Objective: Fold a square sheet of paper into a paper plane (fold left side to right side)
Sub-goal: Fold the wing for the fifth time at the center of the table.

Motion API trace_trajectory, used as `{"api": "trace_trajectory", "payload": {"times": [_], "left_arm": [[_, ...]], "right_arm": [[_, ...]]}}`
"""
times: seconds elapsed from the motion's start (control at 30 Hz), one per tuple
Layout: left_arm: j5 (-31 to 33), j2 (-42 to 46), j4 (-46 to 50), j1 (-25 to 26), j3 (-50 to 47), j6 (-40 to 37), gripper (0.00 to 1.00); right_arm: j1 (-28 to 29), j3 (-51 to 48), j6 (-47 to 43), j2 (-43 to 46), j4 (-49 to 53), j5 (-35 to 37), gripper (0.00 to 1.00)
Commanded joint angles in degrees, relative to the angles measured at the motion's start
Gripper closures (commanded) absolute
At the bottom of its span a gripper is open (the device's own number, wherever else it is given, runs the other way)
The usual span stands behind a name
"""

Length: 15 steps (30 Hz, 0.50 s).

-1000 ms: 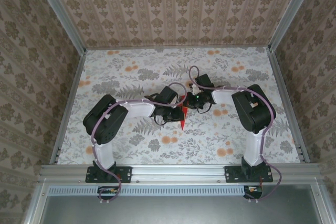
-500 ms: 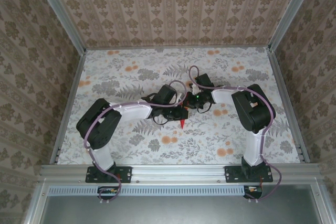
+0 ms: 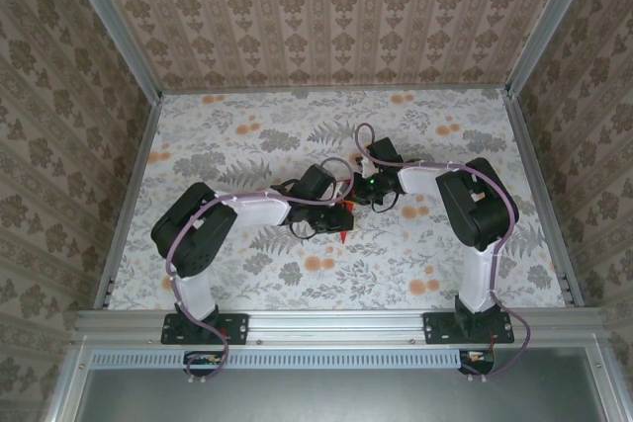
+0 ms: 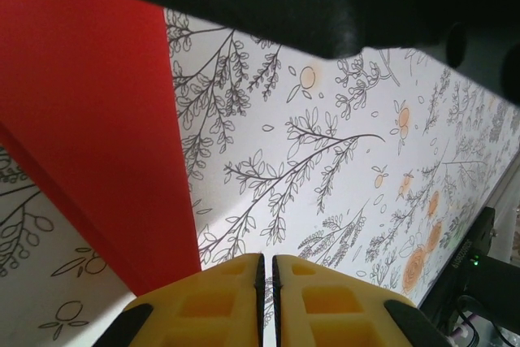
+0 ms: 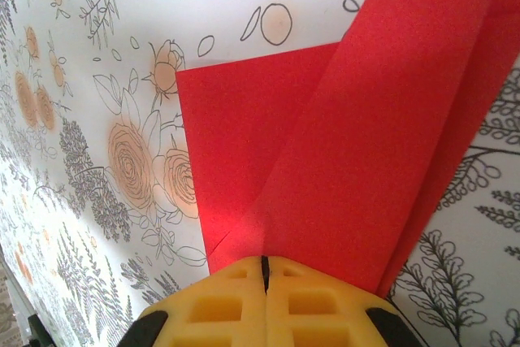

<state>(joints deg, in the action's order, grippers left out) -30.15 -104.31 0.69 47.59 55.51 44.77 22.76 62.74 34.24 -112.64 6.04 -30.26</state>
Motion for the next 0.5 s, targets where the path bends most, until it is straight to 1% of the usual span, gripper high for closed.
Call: {"api": "trace_trajectory", "payload": {"times": [0.0,0.47], "left_arm": [[0.9,-1.2,0.4,0.0,-1.5,0.8,0.86],[0.7,-1.6,-0.7,0.0,-3.6,1.7,0.87]], "right_arm": [[-0.1,-0.6,-1.5,-3.9,6.1,6.2,0.95],[-0.1,0.6,-2.1,-4.7,7.9,6.8,0.95]]}}
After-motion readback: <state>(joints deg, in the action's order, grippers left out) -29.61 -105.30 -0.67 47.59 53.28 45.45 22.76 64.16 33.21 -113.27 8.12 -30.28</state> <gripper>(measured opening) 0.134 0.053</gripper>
